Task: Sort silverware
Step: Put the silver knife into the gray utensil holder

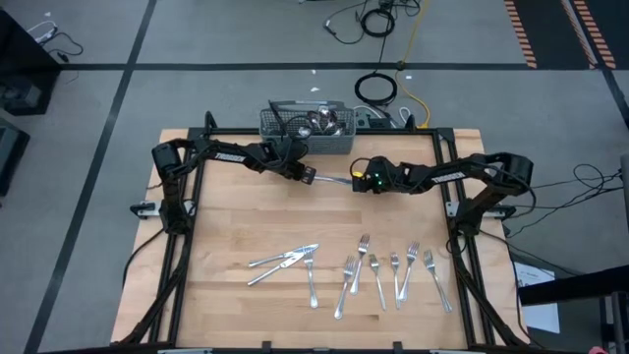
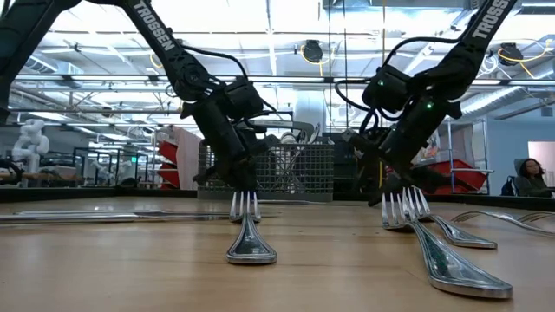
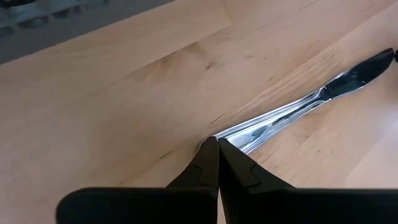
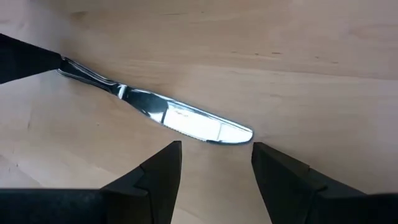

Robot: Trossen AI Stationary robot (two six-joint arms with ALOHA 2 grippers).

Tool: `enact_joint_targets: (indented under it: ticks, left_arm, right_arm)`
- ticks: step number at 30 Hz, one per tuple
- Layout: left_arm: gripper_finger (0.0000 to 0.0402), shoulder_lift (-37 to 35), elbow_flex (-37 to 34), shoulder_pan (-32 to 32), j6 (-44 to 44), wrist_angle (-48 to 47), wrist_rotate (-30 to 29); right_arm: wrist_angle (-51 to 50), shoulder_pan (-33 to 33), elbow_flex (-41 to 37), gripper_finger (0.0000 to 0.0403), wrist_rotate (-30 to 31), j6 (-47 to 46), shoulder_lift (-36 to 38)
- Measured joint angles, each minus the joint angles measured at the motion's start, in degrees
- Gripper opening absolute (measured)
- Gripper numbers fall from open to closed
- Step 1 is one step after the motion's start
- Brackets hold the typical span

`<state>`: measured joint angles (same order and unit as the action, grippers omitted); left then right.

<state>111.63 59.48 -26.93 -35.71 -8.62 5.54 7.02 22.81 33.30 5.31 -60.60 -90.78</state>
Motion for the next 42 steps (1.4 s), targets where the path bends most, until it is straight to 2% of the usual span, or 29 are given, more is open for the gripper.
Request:
enact_joint_targets:
  ticks: [16,22,32,42]
  left_arm:
    - [0.0001,0.0,0.0,0.0,0.0,0.0,-0.3]
    - [0.0001,0.0,0.0,0.0,0.0,0.0,-0.3]
    - [0.0001,0.0,0.0,0.0,0.0,-0.1,0.0]
    - [0.0001,0.0,0.0,0.0,0.0,-0.1,0.0]
  right_arm:
    - [3.5,1.6,0.1,0.0189,0.0,1.2,-2.2]
    - [-2.9,3.2,0.4,0.0189,-1.6,0.4,-2.1]
    - [-2.4,9.4,0.2,0.0189,-10.4,2.7,-2.1]
    - [-2.9,10.8,0.2,0.0189,-10.4,4.5,-2.1]
